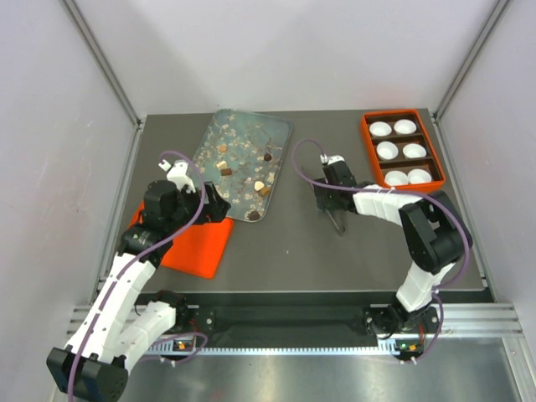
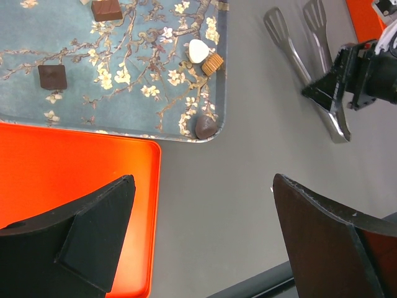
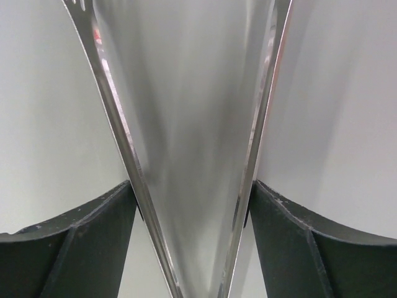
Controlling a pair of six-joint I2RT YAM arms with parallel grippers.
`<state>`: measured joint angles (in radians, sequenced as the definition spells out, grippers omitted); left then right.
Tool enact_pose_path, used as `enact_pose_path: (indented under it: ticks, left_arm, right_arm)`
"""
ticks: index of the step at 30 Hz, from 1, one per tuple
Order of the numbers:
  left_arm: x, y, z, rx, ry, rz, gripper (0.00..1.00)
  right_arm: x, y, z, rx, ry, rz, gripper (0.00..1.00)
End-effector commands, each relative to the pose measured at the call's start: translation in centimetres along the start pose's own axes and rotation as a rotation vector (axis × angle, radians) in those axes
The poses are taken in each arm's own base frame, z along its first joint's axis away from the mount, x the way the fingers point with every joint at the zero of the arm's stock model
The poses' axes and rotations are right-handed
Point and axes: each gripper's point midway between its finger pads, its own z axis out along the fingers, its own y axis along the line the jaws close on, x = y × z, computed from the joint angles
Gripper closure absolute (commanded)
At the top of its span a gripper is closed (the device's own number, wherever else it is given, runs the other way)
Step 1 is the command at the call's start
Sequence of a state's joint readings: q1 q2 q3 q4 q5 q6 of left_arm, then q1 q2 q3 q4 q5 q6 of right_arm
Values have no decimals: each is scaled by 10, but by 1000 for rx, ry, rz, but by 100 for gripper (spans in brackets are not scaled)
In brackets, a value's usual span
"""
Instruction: Pack the chocolate
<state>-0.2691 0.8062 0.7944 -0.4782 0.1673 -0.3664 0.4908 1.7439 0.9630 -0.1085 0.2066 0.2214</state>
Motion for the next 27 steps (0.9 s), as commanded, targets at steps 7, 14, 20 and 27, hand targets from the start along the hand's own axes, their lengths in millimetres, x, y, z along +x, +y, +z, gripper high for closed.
enact_pose_path:
  ticks: [7, 14, 20, 27]
  left_arm:
    - [-12, -7, -5, 26, -61, 32, 3]
    - [-11, -6, -5, 23, -59, 35, 3]
    - [-8, -7, -5, 32, -51, 31, 3]
    - [-8, -11, -9, 51, -77, -22, 2]
  right_arm:
    - [-49, 4, -95, -75, -7, -76, 34]
    - [-53, 13, -133, -157, -3, -49, 37]
    - [-59, 15, -150, -186, -16, -63, 41]
    - [-80, 50, -170, -287, -113, -108, 45]
